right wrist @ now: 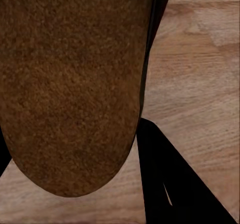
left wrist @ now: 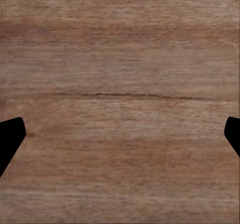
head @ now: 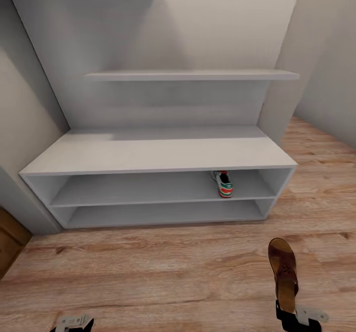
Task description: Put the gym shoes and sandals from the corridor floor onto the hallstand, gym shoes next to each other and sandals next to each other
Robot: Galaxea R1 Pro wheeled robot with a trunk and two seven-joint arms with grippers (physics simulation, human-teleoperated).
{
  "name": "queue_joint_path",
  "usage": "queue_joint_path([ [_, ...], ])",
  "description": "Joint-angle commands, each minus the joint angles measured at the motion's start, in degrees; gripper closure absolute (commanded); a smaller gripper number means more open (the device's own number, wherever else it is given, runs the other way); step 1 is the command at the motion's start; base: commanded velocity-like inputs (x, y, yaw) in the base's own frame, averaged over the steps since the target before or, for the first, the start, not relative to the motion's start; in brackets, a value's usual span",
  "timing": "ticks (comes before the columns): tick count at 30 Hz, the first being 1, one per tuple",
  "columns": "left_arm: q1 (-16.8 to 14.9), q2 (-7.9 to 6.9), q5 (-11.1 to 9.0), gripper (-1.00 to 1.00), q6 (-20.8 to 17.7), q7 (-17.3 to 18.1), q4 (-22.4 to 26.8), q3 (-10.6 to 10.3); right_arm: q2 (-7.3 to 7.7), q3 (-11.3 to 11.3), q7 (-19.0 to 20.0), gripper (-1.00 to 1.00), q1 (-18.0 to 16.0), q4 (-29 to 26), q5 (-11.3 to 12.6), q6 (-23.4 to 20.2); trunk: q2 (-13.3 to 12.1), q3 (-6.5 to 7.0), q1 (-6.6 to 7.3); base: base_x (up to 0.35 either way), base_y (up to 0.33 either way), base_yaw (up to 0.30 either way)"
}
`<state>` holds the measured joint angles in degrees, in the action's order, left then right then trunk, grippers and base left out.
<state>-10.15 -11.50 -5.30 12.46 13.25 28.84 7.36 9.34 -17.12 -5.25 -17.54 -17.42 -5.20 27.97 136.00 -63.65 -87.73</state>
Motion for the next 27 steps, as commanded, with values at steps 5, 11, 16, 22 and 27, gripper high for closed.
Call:
queue_joint_path([
  [5,0.0,-0.01,-0.5,-1.0,0.0,0.5,-0.1,0.2,-0.02,-0.2,-0.3,1.0,0.0,0.0,-0.3,0.2,0.0,-0.04,0.01,0.0,0.309,0.0],
  [11,0.0,0.03,-0.5,-1.0,0.0,0.5,-0.1,0.2,-0.03,-0.2,-0.3,1.0,0.0,0.0,-0.3,0.2,0.0,-0.04,0.01,0.0,0.309,0.148],
  [16,0.0,0.0,-0.5,-1.0,0.0,0.5,-0.1,0.2,-0.03,-0.2,-0.3,1.0,0.0,0.0,-0.3,0.2,0.0,-0.04,0.01,-0.063,0.309,0.195],
  [22,0.0,-0.01,-0.5,-1.0,0.0,0.5,-0.1,0.2,-0.03,-0.2,-0.3,1.0,0.0,-0.1,-0.3,0.2,0.0,-0.04,0.01,-0.103,0.309,0.022],
  [27,-0.1,0.06,-0.1,-1.0,0.0,0.5,-0.1,0.1,-0.03,-0.3,-0.3,1.0,0.0,-0.2,-0.3,0.2,0.0,-0.04,0.01,-0.099,0.309,0.002],
])
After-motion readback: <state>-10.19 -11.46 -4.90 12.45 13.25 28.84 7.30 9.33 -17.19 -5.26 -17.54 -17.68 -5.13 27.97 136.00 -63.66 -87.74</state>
